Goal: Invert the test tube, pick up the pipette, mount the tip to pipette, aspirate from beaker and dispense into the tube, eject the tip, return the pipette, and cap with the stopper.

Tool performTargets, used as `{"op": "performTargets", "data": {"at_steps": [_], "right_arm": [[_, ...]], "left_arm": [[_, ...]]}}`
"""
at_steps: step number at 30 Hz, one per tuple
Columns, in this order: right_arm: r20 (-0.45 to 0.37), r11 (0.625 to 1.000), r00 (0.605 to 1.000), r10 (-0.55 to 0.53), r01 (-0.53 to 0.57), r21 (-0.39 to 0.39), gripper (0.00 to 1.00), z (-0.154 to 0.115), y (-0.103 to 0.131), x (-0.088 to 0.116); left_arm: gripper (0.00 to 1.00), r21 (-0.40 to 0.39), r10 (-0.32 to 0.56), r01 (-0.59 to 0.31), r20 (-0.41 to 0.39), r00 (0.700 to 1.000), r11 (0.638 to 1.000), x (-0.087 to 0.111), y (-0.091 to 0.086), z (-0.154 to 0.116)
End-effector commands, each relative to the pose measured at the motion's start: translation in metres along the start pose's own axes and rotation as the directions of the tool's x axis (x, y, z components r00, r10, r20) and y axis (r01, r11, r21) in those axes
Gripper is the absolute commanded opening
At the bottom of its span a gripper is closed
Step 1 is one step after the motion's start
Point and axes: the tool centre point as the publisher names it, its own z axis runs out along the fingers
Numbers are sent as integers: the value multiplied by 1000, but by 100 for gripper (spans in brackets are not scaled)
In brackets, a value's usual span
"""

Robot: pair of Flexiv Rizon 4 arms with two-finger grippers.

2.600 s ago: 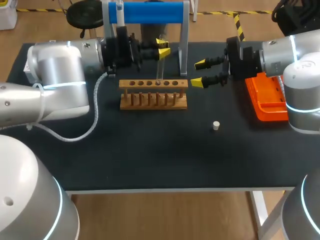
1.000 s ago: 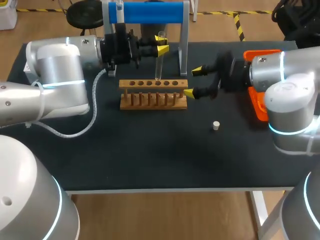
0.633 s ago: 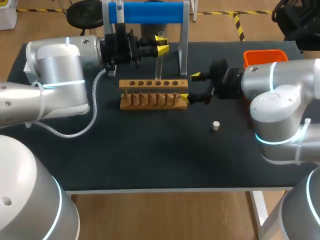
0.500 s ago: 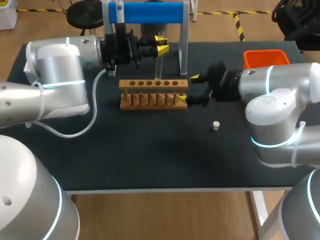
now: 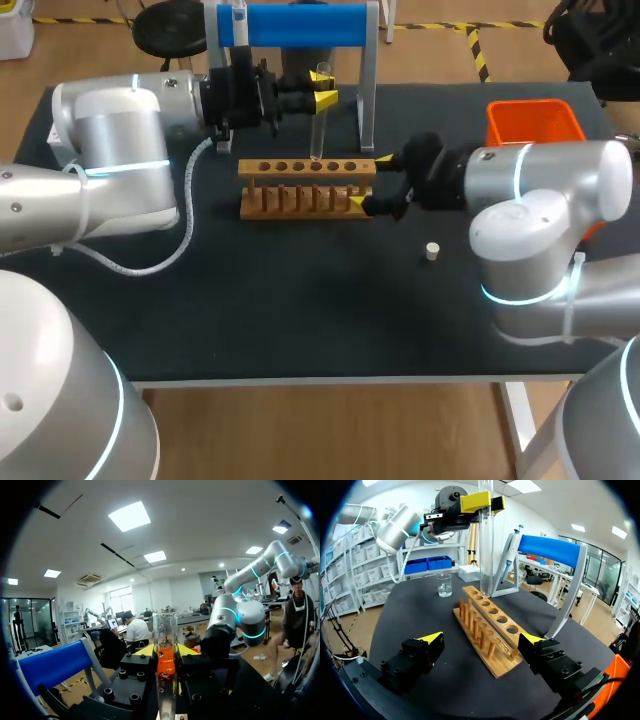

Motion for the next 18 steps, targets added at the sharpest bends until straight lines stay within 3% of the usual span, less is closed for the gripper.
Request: {"op": "performTargets", "data": {"at_steps": [1, 18], "right_arm": [[17, 1000, 1000, -16, 16, -1, 100, 8, -3, 1], [27, 1000, 1000, -4, 5, -4, 100, 17, -7, 6]], "left_arm": [[0, -2, -1, 1, -3, 1000, 1000, -1, 0, 0], [0, -2, -1, 1, -3, 1000, 1000, -1, 0, 0]]}}
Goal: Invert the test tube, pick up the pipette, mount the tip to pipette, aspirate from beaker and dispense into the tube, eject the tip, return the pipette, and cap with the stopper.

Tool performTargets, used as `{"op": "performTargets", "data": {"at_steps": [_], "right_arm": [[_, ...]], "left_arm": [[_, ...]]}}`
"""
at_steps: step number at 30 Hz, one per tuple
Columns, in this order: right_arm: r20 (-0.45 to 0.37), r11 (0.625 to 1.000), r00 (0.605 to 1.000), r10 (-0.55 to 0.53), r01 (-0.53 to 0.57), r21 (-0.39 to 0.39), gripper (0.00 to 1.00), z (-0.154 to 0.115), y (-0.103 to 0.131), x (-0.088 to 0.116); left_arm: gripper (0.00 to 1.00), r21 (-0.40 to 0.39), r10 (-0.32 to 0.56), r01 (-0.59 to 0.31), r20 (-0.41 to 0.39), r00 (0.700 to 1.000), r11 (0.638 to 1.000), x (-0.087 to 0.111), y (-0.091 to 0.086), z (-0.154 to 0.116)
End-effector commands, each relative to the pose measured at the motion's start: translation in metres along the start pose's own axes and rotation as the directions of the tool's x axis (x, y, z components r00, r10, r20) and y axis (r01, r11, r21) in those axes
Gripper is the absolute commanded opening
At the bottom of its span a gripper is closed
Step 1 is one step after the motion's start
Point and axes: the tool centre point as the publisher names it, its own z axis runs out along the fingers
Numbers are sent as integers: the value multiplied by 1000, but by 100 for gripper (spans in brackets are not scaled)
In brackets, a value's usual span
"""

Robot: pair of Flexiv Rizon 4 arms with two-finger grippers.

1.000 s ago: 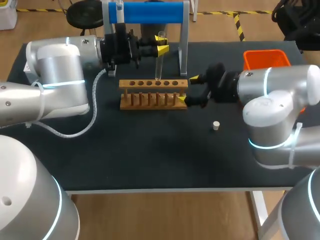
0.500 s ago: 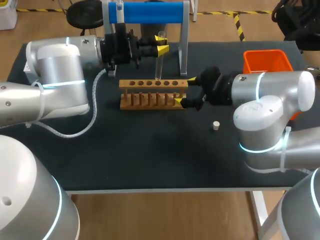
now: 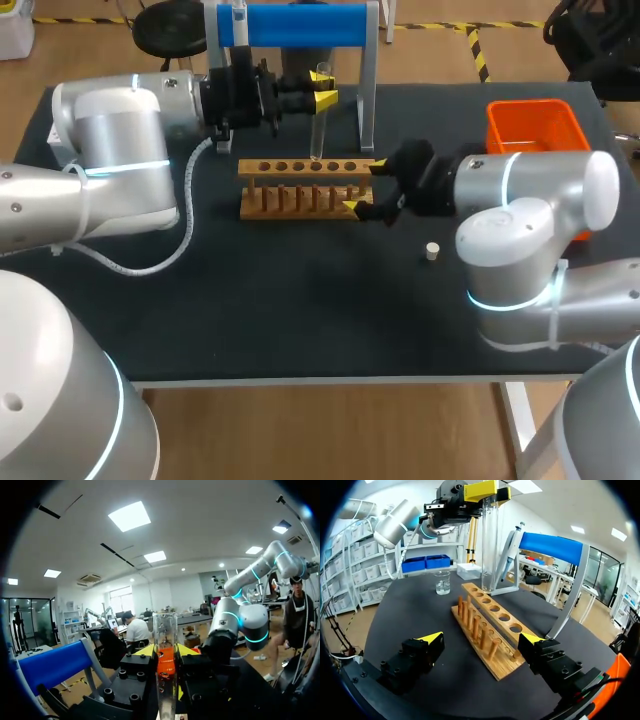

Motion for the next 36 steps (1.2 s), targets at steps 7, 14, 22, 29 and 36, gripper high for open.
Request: {"op": "performTargets", "data": {"at_steps": [7, 14, 22, 29, 36], "right_arm": [[11, 1000, 1000, 4, -4, -3, 100, 6, 0, 4], [12, 1000, 1000, 4, -4, -2, 100, 6, 0, 4], [11, 1000, 1000, 3, -3, 1, 100, 6, -1, 4], [3, 1000, 1000, 0, 0, 11, 100, 6, -1, 3], [-14, 1000, 1000, 6, -6, 25, 100, 7, 0, 1]], "left_arm": [[0, -2, -1, 1, -3, 1000, 1000, -1, 0, 0], [0, -2, -1, 1, -3, 1000, 1000, -1, 0, 0], [0, -2, -1, 1, -3, 1000, 1000, -1, 0, 0], [0, -2, -1, 1, -3, 1000, 1000, -1, 0, 0], [0, -2, -1, 1, -3, 1000, 1000, -1, 0, 0]]}}
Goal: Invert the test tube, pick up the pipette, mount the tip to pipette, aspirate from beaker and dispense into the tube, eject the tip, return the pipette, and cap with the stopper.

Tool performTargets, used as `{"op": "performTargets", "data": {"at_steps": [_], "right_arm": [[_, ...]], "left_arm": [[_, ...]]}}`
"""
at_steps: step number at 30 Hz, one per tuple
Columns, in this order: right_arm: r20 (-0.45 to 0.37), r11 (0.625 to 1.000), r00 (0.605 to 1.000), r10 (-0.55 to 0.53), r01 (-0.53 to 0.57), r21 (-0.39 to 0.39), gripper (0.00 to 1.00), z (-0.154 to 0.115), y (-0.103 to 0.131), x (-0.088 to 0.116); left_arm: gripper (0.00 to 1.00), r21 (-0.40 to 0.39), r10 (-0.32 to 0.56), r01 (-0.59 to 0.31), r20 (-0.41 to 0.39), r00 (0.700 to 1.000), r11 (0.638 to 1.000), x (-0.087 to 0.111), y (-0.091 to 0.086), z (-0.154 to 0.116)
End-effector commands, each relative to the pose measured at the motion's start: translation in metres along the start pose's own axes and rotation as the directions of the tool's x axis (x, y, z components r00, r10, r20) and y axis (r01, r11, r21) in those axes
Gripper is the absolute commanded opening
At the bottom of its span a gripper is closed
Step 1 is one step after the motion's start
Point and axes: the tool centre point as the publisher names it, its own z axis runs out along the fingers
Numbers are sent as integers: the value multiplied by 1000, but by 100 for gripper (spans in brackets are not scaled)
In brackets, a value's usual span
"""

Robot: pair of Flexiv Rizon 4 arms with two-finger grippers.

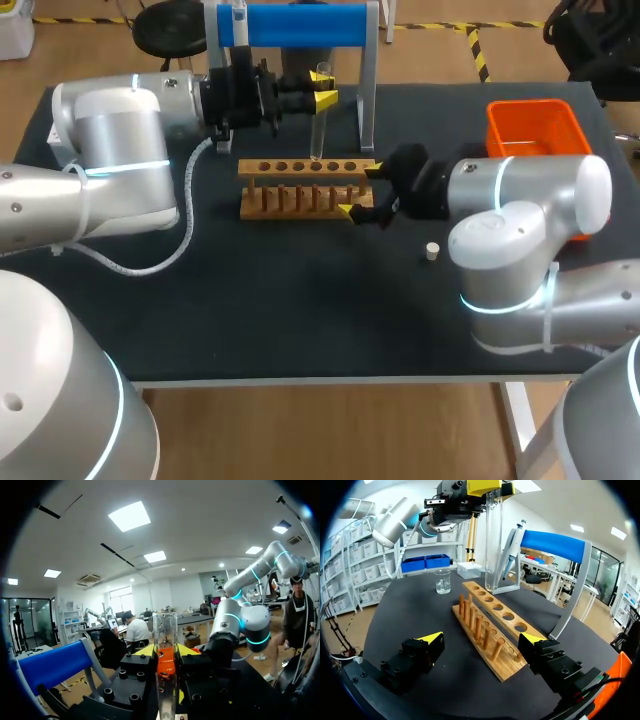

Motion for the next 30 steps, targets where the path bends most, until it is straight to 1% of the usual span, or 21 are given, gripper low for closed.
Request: {"op": "performTargets", "data": {"at_steps": [1, 30], "right_arm": [[-14, 1000, 1000, 2, -2, 19, 100, -1, 3, -4], [0, 1000, 1000, -12, 12, 23, 100, -1, 6, -6]], "left_arm": [[0, -2, -1, 1, -3, 1000, 1000, -1, 0, 0], [0, -2, -1, 1, -3, 1000, 1000, -1, 0, 0]]}}
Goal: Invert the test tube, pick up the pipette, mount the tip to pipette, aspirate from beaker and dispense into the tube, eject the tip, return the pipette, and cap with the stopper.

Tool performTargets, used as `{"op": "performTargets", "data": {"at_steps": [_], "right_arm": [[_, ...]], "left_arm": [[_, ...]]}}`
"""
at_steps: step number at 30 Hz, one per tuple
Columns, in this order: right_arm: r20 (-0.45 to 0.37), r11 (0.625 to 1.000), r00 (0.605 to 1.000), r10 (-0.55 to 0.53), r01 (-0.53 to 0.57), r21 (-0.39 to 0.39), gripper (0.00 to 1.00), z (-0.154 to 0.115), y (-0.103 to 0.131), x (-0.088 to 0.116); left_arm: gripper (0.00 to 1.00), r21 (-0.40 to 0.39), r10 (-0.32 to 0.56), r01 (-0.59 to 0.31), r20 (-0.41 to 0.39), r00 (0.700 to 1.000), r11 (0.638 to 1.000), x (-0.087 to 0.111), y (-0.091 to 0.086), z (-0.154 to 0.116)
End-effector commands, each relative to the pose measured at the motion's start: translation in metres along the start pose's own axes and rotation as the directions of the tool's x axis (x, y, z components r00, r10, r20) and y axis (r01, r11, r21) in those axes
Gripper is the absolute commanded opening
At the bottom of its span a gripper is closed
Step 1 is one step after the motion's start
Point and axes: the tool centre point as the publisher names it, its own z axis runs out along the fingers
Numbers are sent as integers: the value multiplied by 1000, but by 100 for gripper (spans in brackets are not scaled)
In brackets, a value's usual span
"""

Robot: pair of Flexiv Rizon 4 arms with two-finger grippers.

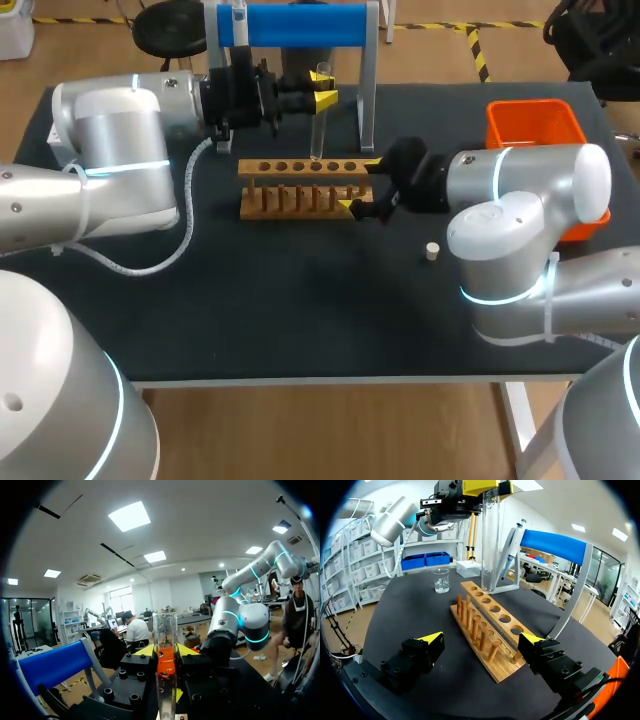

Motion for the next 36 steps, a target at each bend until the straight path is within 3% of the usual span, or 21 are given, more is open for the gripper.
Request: {"op": "performTargets", "data": {"at_steps": [1, 17, 25, 36], "right_arm": [[-2, 1000, 1000, 0, 0, 3, 100, -1, 0, 0], [-2, 1000, 1000, 0, 0, 3, 100, -1, 0, 0], [-2, 1000, 1000, 0, 0, 3, 100, -1, 0, 0], [-2, 1000, 1000, 0, 0, 3, 100, -1, 0, 0]], "left_arm": [[0, -2, -1, 1, -3, 1000, 1000, -1, 0, 0], [0, -2, -1, 1, -3, 1000, 1000, -1, 0, 0], [0, -4, -99, 99, 18, 995, 995, -10, -5, 4], [0, 15, -150, 150, 39, 988, 989, -22, -5, 5]]}}
